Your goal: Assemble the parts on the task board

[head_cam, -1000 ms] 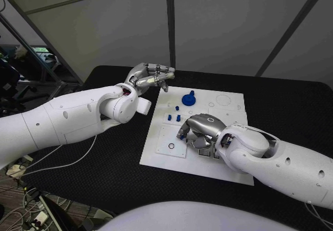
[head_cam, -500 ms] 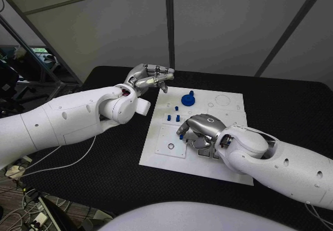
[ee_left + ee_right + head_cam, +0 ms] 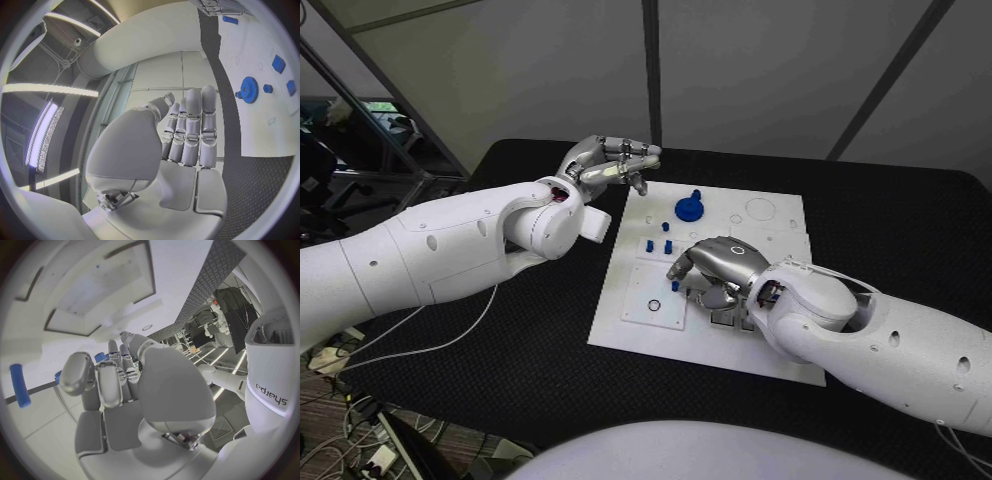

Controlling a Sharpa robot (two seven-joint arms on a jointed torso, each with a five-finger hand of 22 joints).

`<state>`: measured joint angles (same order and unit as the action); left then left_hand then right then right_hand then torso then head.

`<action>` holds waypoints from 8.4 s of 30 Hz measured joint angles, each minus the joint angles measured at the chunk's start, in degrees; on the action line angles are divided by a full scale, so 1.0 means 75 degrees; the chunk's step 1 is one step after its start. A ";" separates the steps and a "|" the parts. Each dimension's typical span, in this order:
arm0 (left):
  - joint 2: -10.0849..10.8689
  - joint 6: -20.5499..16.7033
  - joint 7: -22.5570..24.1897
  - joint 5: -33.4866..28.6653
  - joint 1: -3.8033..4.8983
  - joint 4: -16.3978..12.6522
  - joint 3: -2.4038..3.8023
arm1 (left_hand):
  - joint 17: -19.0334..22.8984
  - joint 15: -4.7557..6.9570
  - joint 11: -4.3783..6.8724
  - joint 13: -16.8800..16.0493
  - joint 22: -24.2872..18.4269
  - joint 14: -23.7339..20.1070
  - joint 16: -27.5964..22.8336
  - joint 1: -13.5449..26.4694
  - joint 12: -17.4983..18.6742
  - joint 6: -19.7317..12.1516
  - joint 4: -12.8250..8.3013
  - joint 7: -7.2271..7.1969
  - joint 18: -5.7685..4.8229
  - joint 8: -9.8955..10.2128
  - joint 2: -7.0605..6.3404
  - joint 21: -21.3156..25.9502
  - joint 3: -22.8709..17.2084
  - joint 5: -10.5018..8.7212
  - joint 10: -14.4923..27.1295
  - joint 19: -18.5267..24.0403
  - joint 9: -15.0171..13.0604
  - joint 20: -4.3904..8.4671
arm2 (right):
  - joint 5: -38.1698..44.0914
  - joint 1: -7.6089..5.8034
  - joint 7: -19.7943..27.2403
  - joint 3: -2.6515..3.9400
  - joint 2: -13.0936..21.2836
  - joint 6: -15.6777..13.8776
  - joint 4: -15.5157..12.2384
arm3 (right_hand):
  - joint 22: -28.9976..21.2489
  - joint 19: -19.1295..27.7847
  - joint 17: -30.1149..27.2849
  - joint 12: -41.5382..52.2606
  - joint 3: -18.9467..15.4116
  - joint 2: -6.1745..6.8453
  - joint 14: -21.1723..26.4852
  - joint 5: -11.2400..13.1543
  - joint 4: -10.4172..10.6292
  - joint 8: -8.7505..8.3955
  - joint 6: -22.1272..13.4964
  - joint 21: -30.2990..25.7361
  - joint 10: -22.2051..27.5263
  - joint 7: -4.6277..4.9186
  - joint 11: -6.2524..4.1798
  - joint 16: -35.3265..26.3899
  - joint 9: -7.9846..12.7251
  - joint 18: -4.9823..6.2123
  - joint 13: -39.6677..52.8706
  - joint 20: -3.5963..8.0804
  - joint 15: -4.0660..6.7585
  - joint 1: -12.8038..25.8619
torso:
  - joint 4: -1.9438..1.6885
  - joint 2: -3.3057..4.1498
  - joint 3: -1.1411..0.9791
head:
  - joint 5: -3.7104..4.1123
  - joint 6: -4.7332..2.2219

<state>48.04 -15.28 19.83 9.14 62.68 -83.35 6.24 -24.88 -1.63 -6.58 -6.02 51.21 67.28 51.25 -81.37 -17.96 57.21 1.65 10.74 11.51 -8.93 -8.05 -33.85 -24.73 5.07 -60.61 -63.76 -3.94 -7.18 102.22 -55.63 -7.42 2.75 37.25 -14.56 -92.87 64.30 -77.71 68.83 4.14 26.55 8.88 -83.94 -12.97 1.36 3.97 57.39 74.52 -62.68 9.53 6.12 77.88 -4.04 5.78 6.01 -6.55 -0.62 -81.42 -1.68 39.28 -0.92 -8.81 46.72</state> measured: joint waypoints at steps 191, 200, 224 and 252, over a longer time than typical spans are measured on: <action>-0.0176 0.0176 -0.0096 -0.0001 -0.0014 0.0204 -0.0030 | 0.0035 -0.0030 0.0002 -0.0026 -0.0029 -0.0030 0.0000 0.0030 -0.0105 -0.0027 -0.0010 0.0028 0.0000 -0.0028 0.0030 0.0029 0.0074 0.0000 0.0052 0.0000 0.0000 0.0001 | 0.0088 -0.0475 -0.0545 -0.0422 -0.0329 0.0772 -0.0677 | 0.0733 -0.0425 -0.0382 0.0640 -0.0400 -0.0441 0.0000 0.0264 0.0042 0.0240 0.0955 0.0410 -0.1090 -0.0216 -0.0365 -0.0106 -0.0201 -0.0120 -0.0027 0.0233 0.0221 -0.0245 | 0.0054 -0.0047 -0.0002 | 0.0242 -0.0028; -0.0194 0.0185 -0.0104 -0.0001 -0.0014 0.0212 -0.0030 | 0.0035 -0.0029 0.0002 -0.0026 -0.0029 -0.0030 0.0000 0.0030 -0.0105 -0.0027 -0.0010 0.0027 -0.0001 -0.0028 0.0030 0.0029 0.0074 0.0000 0.0052 -0.0001 0.0000 0.0000 | 0.0090 -0.0474 -0.0555 -0.0422 -0.0456 0.0867 -0.0582 | 0.0662 -0.0382 -0.0428 0.0272 -0.0449 -0.0191 0.0000 0.0177 0.0142 -0.0051 0.0373 0.0410 -0.0742 -0.0108 -0.0189 -0.0106 -0.0056 -0.0119 -0.0108 0.0190 0.0163 0.0092 | 0.0054 -0.0045 0.0004 | 0.0251 -0.0021; -0.0190 0.0224 -0.0162 -0.0001 -0.0014 0.0230 -0.0031 | 0.0043 -0.0029 -0.0001 -0.0028 -0.0036 -0.0030 0.0000 0.0030 -0.0105 -0.0027 -0.0009 0.0027 0.0000 -0.0061 0.0030 0.0059 0.0074 0.0000 0.0107 -0.0001 0.0000 0.0000 | -0.0013 -0.0465 -0.0374 -0.0425 -0.0326 0.0368 -0.0712 | 0.0382 -0.0245 -0.0558 0.0088 -0.0788 0.0071 0.0001 0.0288 0.0241 -0.0050 -0.0764 0.0201 -0.0058 -0.0273 -0.0103 -0.0165 0.0030 -0.0120 -0.0136 0.0053 0.0108 0.0354 | 0.0056 -0.0051 -0.0007 | 0.0282 -0.0073; -0.0030 0.0233 -0.0196 -0.0002 -0.0054 0.0189 -0.0076 | 0.0051 -0.0030 0.0000 -0.0029 -0.0043 -0.0030 0.0000 0.0062 -0.0143 -0.0083 0.0013 0.0028 -0.0001 -0.0060 0.0062 0.0059 0.0095 0.0000 0.0108 -0.0001 0.0000 0.0001 | -0.3020 -0.0537 -0.1673 -0.0004 0.3439 -0.0796 -0.2329 | 0.1420 -0.0742 0.0499 0.8031 -0.3638 -0.0153 -0.0012 -0.1089 0.1924 0.1663 -0.0056 0.0885 -0.1766 -0.0493 -0.0638 0.0509 -0.0832 -0.0243 0.7317 0.0464 0.0485 0.1295 | 0.0270 -0.0131 0.0029 | 0.1695 -0.0357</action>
<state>47.82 -13.53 18.36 9.13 62.28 -81.93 5.68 -24.50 -1.86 -6.58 -6.23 50.89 67.05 51.25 -80.90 -19.03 56.60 1.74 10.95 11.50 -9.38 -7.59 -33.40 -24.02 5.07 -59.80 -63.76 -3.94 -7.18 79.57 -59.65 -19.97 2.72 63.04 -20.53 -110.34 74.95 -83.28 72.57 64.37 -0.74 7.73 -84.03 -21.13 15.79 16.45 56.97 81.16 -75.92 5.83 1.33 81.69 -10.28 3.96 60.89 -3.07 3.02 -71.71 0.35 38.30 -0.70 3.91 44.04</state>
